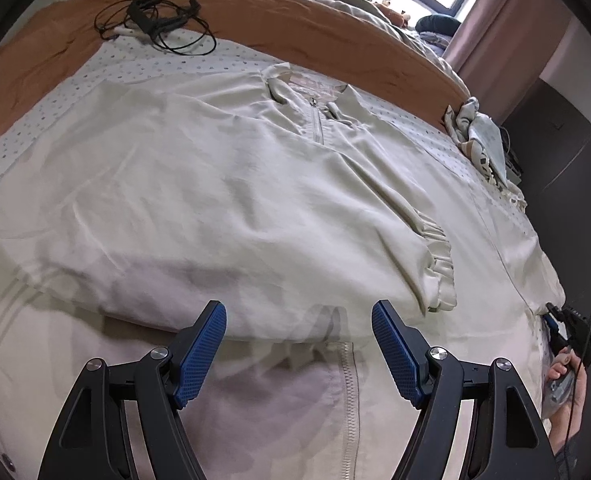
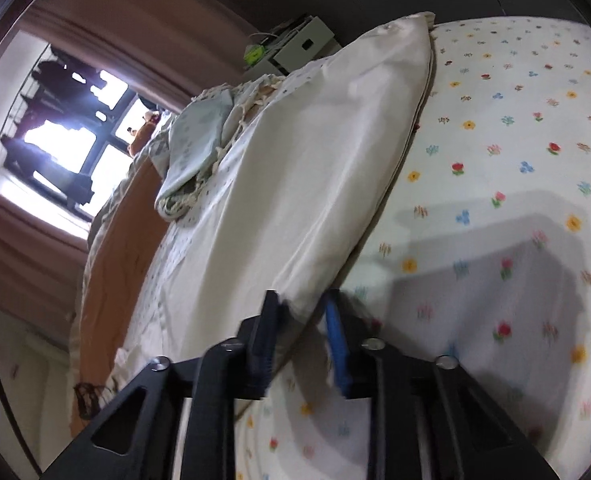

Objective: Fold large clothes

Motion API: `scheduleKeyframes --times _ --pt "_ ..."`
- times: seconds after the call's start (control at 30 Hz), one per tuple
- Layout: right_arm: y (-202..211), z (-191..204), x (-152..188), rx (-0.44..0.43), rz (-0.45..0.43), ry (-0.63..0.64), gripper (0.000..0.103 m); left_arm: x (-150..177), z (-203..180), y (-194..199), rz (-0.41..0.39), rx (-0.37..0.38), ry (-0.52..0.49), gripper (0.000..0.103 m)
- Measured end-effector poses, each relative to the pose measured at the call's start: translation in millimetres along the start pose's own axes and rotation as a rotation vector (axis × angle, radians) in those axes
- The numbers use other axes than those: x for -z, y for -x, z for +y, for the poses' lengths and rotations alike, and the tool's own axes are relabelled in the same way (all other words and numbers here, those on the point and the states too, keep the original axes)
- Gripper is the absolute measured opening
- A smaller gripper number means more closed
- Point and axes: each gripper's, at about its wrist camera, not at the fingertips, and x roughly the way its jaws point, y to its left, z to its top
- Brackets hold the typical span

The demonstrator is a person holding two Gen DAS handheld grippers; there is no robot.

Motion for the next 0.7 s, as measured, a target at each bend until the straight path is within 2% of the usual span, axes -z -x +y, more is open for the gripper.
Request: scheduleKeyframes --times 0.03,0.13,0.23,0.43,0.6,0.7 --pt "-2 -1 -2 -0.007 0.000 -0.005 0.011 -1 1 0 -0.002 0.005 0.008 0.076" --pt "4 5 -3 -0.034 -0.026 0.011 0.006 -2 3 1 -0.007 0.002 0.018 0.076" --pt "22 23 0 -0.045 -0.067 0.082 0.005 -3 3 2 -0.007 0.009 0.029 0.076" --pt "58 62 3 -0.116 -0.110 0.147 0.005 -5 1 13 -0.033 0.018 0.028 0.076" --pt "79 98 17 -0.179 -0.112 0.229 0.005 -5 4 19 -0.045 0.033 0.049 0.076" --pt "84 112 31 -0.211 -0.083 0.255 0.005 -4 3 21 -0.046 0.041 0.050 0.076"
